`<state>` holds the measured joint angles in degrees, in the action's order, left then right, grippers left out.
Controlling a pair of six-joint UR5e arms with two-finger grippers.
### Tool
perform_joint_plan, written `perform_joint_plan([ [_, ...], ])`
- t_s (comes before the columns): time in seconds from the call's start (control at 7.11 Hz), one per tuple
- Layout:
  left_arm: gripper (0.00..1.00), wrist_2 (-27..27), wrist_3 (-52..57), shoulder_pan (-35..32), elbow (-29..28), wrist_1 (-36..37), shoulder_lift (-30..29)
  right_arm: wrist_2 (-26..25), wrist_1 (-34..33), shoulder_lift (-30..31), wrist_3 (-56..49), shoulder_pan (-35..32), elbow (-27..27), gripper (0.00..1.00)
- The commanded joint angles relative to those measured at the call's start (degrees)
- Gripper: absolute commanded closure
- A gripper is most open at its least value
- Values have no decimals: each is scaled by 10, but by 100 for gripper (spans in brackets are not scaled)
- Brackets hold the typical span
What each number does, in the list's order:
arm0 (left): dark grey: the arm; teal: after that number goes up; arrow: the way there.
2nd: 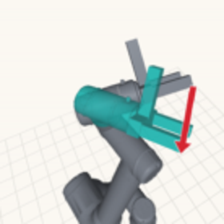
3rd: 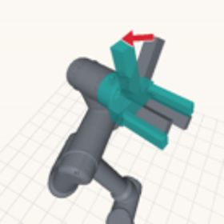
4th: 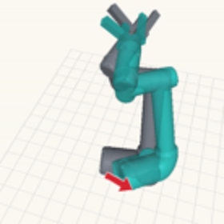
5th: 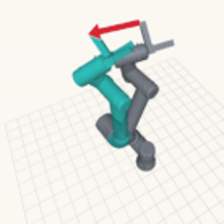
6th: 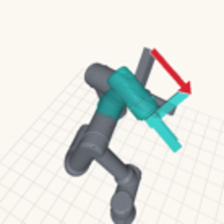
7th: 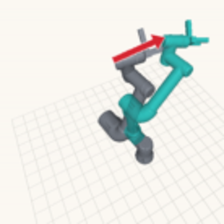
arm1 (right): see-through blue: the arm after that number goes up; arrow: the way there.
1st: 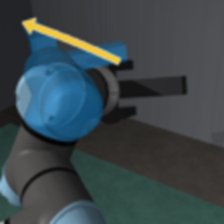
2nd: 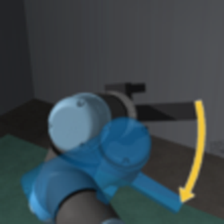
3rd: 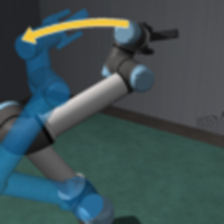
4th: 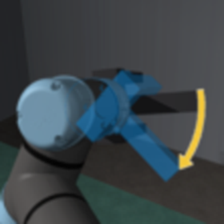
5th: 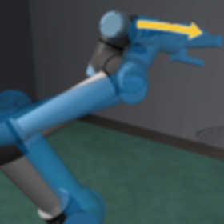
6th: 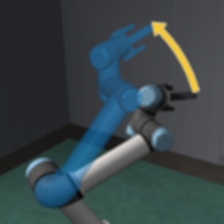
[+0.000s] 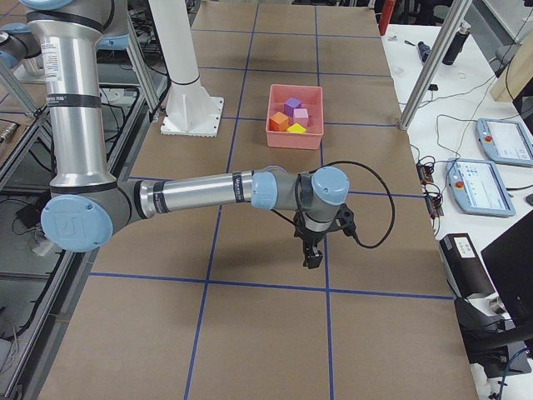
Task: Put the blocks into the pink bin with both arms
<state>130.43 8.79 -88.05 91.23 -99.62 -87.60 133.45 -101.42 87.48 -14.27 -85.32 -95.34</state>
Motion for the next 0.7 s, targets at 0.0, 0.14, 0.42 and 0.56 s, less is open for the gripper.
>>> perform_joint_plan([
  [0.0,0,0,-2,-7,8,41,-6,-2,2,0,-1,-11,16,0],
  [0.14,0,0,-8,-7,16,42,-6,-3,2,-1,-1,-11,22,0],
  [0.42,0,0,-40,-7,26,41,-6,-2,86,1,1,-18,73,0],
  [0.56,0,-1,-40,-7,26,41,-6,-3,90,3,4,-19,74,0],
])
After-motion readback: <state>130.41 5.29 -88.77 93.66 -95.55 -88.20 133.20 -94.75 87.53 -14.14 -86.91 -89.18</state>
